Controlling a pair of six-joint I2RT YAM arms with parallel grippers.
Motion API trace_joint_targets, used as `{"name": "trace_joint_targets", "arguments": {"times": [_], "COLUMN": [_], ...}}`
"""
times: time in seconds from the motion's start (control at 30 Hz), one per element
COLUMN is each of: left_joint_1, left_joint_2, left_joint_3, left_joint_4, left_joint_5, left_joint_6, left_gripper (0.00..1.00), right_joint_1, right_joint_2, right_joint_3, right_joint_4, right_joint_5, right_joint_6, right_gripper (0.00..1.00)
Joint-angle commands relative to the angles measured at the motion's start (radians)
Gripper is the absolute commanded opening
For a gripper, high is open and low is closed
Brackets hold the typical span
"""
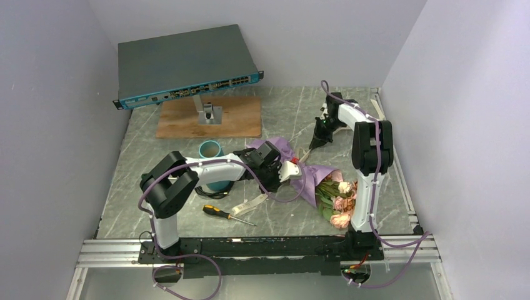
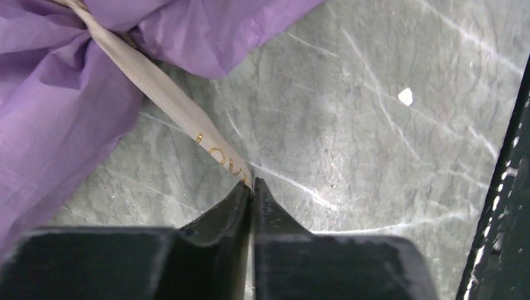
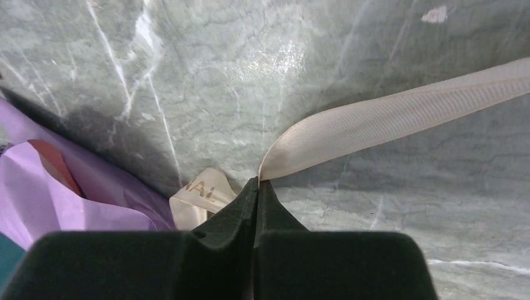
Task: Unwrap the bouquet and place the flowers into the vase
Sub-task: Untie the ribbon from the wrapping paper.
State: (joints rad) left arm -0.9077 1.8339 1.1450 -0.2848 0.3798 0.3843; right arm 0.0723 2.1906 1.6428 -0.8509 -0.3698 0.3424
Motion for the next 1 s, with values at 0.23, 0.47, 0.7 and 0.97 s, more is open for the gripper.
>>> {"name": "trace_joint_targets", "arguments": {"times": [0.23, 0.47, 0.7, 0.97], "left_joint_1": [-0.006, -0.007, -0.022, -0.03], "left_joint_2": [-0.052, -0.091, -0.149, -0.221], "left_joint_3": [-0.03, -0.06, -0.088, -0.157], "left_joint_4": [-0.097, -0.17, -0.276, -0.395], "left_joint_5": [0.07, 0.096, 0.137, 0.154], "left_joint_6": [0.022, 0.087, 0.152, 0.209], "left_gripper": [0.0, 0.0, 0.0, 0.0], "right_joint_1": [-0.066, -0.096, -0.129, -0.151], "right_joint_2": [0.031, 0.03, 0.062, 0.084], "right_joint_3": [0.107, 0.147, 0.219, 0.263], "right_joint_4": [0.029, 0.06, 0.055, 0.055], "right_joint_5": [-0.046, 0.017, 0.035, 0.051], "right_joint_6": [-0.022, -0.008, -0.005, -0.005], "right_gripper": [0.0, 0.0, 0.0, 0.0]}}
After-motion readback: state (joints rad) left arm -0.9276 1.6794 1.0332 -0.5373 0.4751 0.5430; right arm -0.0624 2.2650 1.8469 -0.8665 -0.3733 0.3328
